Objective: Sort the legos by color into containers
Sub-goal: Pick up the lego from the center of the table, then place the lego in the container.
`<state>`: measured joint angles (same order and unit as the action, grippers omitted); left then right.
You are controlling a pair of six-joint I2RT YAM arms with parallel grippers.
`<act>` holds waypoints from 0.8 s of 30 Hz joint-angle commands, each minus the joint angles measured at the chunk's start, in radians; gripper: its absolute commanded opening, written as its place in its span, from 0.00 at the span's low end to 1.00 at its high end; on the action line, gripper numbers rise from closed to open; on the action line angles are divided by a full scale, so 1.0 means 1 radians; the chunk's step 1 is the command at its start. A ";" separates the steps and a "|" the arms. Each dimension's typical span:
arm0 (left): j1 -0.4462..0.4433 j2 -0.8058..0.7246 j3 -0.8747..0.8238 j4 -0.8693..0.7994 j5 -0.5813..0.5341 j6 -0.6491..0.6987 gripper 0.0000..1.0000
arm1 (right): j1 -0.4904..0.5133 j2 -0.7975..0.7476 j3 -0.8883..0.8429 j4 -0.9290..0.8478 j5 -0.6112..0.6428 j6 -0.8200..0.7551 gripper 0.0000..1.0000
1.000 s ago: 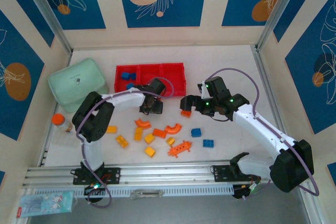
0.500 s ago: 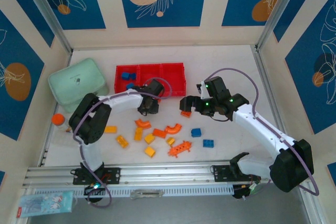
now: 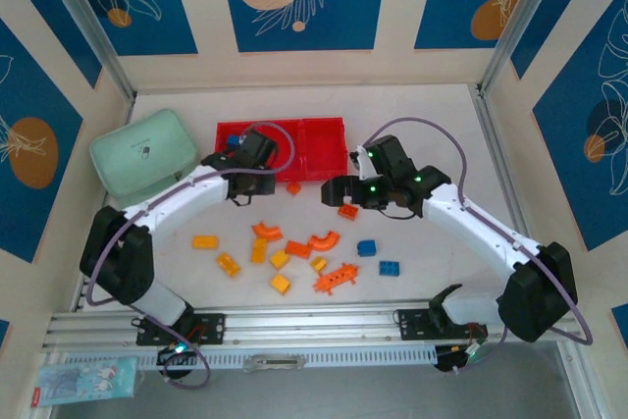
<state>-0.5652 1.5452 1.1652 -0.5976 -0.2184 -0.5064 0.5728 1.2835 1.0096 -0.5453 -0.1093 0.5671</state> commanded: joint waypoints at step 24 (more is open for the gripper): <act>0.261 0.364 0.459 -0.092 0.032 0.160 0.58 | -0.023 0.101 0.090 0.058 -0.032 -0.003 0.99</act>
<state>-0.3145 1.9156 1.5753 -0.6453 -0.1844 -0.3641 0.5610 1.3964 1.0718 -0.4820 -0.1135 0.5678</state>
